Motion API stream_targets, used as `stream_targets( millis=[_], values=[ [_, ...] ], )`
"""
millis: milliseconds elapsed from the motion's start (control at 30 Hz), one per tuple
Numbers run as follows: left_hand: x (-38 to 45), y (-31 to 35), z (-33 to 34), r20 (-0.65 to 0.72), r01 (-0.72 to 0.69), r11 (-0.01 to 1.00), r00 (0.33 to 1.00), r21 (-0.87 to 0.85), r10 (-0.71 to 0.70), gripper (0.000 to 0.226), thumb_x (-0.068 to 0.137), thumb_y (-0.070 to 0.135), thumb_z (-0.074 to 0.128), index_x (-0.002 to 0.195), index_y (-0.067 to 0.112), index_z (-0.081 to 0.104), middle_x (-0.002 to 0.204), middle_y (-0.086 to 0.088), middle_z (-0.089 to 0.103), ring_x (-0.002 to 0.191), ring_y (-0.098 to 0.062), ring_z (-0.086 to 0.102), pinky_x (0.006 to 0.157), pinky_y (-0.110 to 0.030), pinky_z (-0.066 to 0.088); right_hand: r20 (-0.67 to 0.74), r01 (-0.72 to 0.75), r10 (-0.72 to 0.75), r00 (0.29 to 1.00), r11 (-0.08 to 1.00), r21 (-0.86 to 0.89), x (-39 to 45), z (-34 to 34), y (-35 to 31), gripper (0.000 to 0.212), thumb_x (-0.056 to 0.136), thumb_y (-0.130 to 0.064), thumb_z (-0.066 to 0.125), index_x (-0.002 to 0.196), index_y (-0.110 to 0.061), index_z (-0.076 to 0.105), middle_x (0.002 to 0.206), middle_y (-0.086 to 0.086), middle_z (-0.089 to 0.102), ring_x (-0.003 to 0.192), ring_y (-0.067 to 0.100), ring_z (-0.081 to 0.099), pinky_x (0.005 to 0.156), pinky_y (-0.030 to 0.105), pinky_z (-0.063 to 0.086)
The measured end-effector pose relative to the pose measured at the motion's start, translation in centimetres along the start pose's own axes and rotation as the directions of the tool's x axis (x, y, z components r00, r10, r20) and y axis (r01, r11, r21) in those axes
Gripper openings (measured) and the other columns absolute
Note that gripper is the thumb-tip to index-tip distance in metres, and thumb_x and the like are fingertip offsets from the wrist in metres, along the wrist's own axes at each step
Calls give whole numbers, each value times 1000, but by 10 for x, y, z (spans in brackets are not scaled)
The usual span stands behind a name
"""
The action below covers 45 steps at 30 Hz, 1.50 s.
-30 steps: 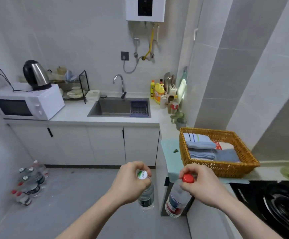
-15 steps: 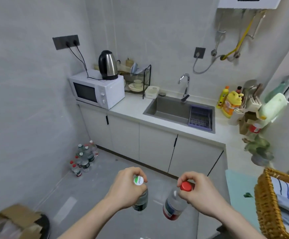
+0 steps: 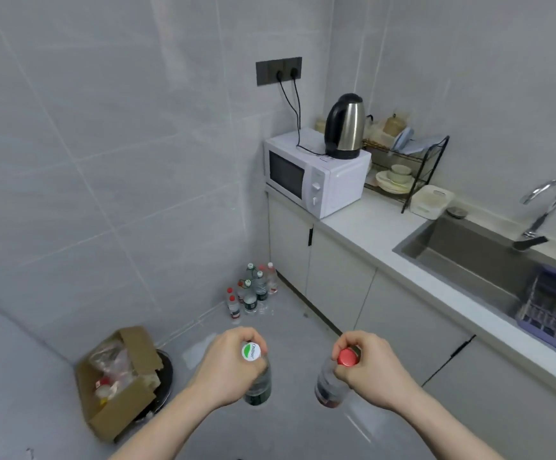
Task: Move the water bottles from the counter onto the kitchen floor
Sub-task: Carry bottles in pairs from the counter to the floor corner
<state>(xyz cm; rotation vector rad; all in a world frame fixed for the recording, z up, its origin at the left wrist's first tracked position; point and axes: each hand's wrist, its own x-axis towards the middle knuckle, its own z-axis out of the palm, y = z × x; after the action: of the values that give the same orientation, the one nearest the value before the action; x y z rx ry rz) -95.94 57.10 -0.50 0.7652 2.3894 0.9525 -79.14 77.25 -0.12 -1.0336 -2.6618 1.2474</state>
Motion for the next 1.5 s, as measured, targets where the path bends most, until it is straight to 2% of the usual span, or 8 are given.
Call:
stream_targets(
  millis=[333,433,567,733,1000,1267,1400,1500],
  values=[
    [127,-79,-76,-31,123,991,992,54,-121,12,71,23,71,74,35,69,79,11,70,59,-5,59,55,-17,42,92,23,-25,995,1000,15,159,66,-74,20,67,-13,60,70,-32,67,67,-9,65,54,5,58,56,25,49],
    [172,-101,-96,14,151,987,988,51,-152,14,73,21,67,76,35,70,79,12,71,67,-3,65,60,-19,51,96,-3,2,995,1000,9,199,87,-95,20,65,-15,62,71,-34,67,70,-3,67,58,13,64,60,33,55],
    [227,-127,-114,40,148,983,987,105,-153,14,81,20,67,86,32,72,89,16,67,79,2,62,61,-7,41,128,-47,45,991,999,16,247,108,-116,23,64,-16,62,73,-36,67,67,0,65,65,25,69,63,39,59],
    [300,-160,-131,93,227,972,968,68,-233,12,85,23,69,90,33,71,97,11,68,81,-8,69,74,-27,58,199,-72,73,977,997,-8,323,128,-130,19,64,-13,61,69,-30,68,64,-5,65,65,21,71,62,37,59],
    [411,-216,-137,176,330,933,919,142,-352,19,66,29,58,75,43,66,106,12,67,104,-5,61,98,-28,47,300,-129,141,944,990,-61,451,170,-136,19,65,-15,59,74,-26,71,74,-5,72,64,4,65,54,13,48],
    [512,-259,-155,232,455,886,855,89,-463,23,83,16,56,96,30,68,99,3,66,64,-4,56,52,-14,43,343,-244,257,903,966,-82,561,223,-144,11,63,-23,61,68,-30,68,82,-10,72,83,8,68,77,21,55],
    [569,-298,-155,315,455,882,824,125,-470,22,87,16,58,104,27,68,106,4,63,70,-1,55,55,-7,40,341,-288,299,891,954,-84,608,258,-149,12,68,-20,64,65,-32,63,88,-11,69,86,9,66,76,22,54],
    [610,-339,-144,378,407,890,806,207,-456,16,86,22,64,98,31,70,106,9,64,93,-4,60,75,-9,43,305,-322,334,892,942,-92,637,295,-141,10,70,-21,61,70,-31,63,94,-12,61,84,7,63,73,20,48]
  ],
)
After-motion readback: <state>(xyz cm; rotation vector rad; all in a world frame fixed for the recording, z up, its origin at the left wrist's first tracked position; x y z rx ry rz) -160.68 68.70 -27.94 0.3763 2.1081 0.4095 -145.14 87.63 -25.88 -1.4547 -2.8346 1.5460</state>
